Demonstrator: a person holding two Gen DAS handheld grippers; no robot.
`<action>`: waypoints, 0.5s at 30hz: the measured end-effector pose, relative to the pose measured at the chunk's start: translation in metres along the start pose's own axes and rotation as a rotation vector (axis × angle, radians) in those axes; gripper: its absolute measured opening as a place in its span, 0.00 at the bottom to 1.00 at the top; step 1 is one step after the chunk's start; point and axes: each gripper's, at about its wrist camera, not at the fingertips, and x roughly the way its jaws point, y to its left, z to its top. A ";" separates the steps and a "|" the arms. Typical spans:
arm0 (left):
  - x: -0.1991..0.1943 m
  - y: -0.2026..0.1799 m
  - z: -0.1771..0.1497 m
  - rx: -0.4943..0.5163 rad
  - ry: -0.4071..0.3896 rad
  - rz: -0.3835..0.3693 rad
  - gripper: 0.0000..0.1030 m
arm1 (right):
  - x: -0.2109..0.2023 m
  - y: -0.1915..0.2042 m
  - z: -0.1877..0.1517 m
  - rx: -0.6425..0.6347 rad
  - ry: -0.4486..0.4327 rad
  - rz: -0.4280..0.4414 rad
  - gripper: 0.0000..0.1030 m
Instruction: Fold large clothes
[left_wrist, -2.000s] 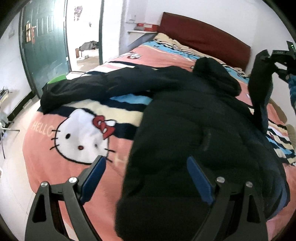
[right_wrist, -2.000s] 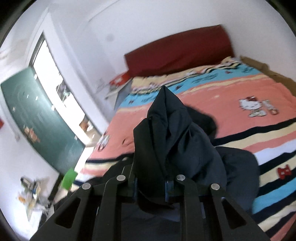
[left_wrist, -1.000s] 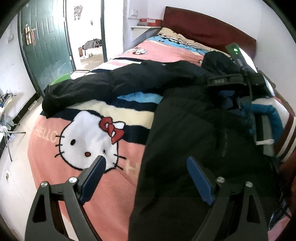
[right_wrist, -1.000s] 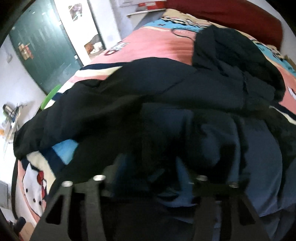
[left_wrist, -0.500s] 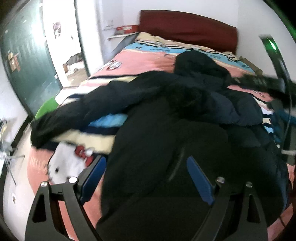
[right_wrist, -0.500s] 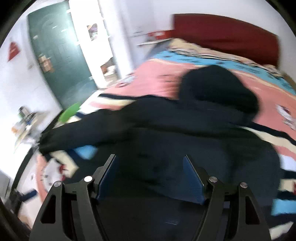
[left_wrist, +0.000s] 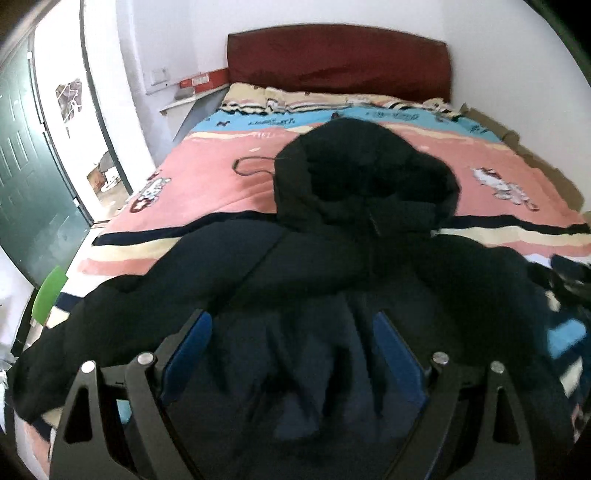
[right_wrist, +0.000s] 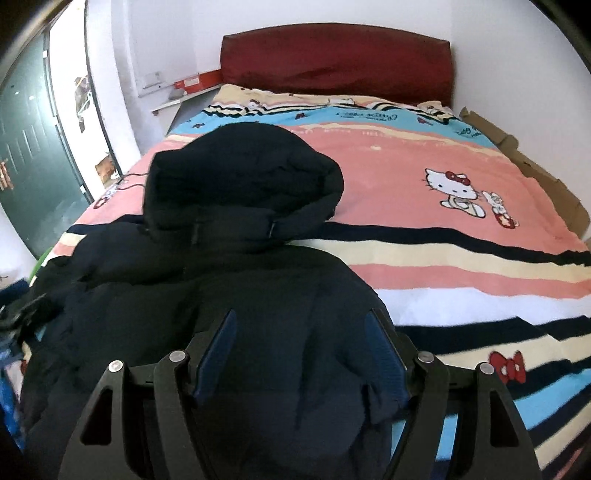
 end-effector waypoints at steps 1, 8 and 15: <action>0.011 0.000 0.001 -0.004 0.011 0.000 0.87 | 0.005 -0.003 0.001 0.004 0.002 0.002 0.69; 0.071 0.002 -0.032 0.022 0.120 0.047 0.87 | 0.055 -0.001 -0.018 0.015 0.070 0.004 0.70; 0.089 0.003 -0.045 0.016 0.133 0.035 0.88 | 0.091 -0.002 -0.043 0.035 0.152 0.053 0.71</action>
